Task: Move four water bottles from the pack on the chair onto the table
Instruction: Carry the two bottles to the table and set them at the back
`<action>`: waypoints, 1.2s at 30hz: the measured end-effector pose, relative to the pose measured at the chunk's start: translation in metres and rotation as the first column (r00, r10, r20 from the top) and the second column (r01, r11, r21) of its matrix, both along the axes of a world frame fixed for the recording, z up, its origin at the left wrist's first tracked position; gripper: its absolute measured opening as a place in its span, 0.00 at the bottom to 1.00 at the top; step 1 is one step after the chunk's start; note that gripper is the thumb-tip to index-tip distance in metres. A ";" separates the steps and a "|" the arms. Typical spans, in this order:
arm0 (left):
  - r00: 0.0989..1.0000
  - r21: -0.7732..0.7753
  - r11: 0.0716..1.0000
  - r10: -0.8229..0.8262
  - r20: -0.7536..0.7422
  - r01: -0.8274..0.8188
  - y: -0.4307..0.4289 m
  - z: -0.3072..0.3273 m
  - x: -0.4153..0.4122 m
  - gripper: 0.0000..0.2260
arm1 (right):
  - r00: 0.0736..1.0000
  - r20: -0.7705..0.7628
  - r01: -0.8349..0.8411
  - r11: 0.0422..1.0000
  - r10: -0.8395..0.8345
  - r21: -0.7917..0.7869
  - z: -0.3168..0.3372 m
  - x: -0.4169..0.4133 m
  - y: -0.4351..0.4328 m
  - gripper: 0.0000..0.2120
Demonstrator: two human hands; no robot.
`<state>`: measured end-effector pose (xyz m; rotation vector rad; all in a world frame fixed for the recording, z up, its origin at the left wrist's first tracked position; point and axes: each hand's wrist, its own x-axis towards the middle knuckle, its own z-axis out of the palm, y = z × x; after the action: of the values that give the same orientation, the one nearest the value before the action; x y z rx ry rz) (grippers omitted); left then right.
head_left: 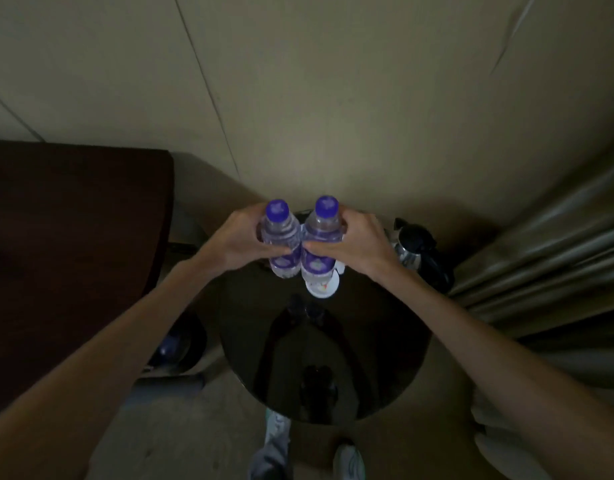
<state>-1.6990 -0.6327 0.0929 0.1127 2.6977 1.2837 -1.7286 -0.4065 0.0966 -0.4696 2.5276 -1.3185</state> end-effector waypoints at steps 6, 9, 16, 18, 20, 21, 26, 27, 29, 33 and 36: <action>0.995 0.019 1.000 0.016 -0.098 -0.014 -0.028 0.039 -0.088 0.23 | 0.995 -0.077 0.054 0.995 -0.061 -0.082 0.025 -0.090 -0.038 0.25; 0.994 0.029 1.000 -0.002 -0.111 0.005 -0.039 0.029 -0.129 0.24 | 0.989 -0.073 0.122 0.988 -0.129 -0.096 0.011 -0.124 -0.055 0.21; 0.999 0.122 0.992 0.027 0.034 -0.031 -0.053 -0.049 -0.175 0.29 | 0.983 0.105 0.165 0.972 -0.149 -0.169 -0.056 -0.160 -0.066 0.18; 0.996 0.149 0.989 0.011 0.090 -0.024 -0.053 -0.069 -0.178 0.28 | 0.985 0.117 0.139 0.980 -0.124 -0.139 -0.078 -0.166 -0.065 0.20; 0.992 0.177 0.984 -0.009 0.126 -0.014 -0.052 -0.086 -0.179 0.26 | 0.985 0.124 0.138 0.984 -0.123 -0.114 -0.092 -0.169 -0.065 0.20; 0.991 0.191 0.982 -0.013 0.130 -0.012 -0.051 -0.092 -0.179 0.25 | 0.985 0.125 0.136 0.985 -0.122 -0.105 -0.095 -0.170 -0.065 0.21; 0.985 0.222 0.975 -0.022 0.171 -0.017 -0.051 -0.112 -0.180 0.26 | 0.985 0.145 0.101 0.992 -0.090 -0.072 -0.110 -0.174 -0.065 0.19; 0.983 0.226 0.974 -0.022 0.181 -0.019 -0.051 -0.115 -0.181 0.26 | 0.985 0.148 0.094 0.994 -0.084 -0.057 -0.113 -0.174 -0.065 0.19; 0.982 0.229 0.973 -0.028 0.188 -0.017 -0.051 -0.120 -0.180 0.28 | 0.985 0.154 0.080 0.996 -0.074 -0.038 -0.118 -0.172 -0.065 0.18; 0.984 0.196 0.981 -0.040 0.176 0.005 -0.056 -0.127 -0.177 0.28 | 0.977 0.193 0.098 0.995 -0.092 -0.018 -0.130 -0.167 -0.068 0.17; 0.982 0.221 0.975 -0.034 0.184 -0.008 -0.058 -0.128 -0.173 0.27 | 0.976 0.198 0.089 0.996 -0.087 0.000 -0.135 -0.166 -0.071 0.17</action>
<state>-1.8722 -0.6902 -0.0354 0.0329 2.3886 1.5061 -1.8942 -0.4780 -0.0384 -0.2170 2.4028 -1.3365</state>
